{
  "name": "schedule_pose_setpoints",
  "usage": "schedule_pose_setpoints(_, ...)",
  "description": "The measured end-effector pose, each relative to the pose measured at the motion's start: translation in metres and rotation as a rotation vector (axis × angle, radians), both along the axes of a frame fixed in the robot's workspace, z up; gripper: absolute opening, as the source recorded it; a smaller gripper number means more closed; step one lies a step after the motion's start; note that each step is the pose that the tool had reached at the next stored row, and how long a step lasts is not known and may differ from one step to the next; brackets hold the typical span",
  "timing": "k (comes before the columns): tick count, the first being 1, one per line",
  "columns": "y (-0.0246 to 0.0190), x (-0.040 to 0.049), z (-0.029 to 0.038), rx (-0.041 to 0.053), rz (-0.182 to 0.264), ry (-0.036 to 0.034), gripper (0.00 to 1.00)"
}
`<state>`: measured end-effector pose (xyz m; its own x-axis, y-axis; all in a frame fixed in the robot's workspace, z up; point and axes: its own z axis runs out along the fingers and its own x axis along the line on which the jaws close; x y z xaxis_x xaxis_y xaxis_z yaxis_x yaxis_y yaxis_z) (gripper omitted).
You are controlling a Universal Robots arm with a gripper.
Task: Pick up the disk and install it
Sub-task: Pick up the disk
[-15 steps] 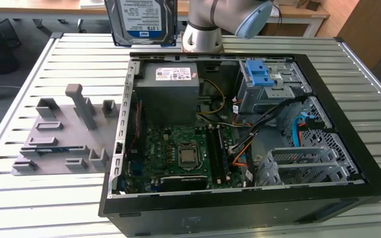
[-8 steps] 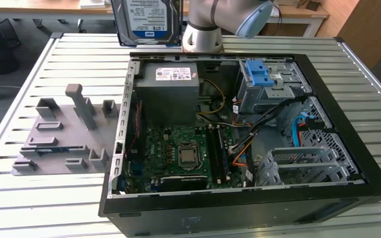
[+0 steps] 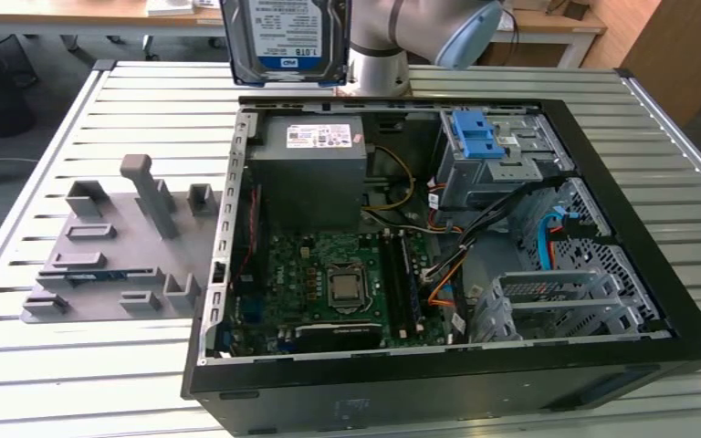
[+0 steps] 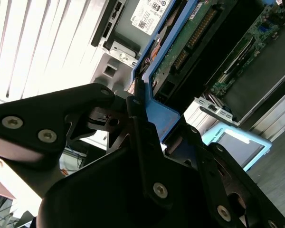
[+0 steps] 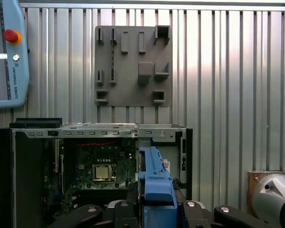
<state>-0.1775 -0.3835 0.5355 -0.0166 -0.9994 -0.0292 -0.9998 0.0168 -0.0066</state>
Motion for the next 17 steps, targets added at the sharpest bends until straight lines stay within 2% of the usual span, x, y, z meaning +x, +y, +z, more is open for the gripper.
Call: schedule_pose_setpoints(17, 0.0, 0.0273, 0.0, 0.0, 0.0, 0.0001, 0.37)
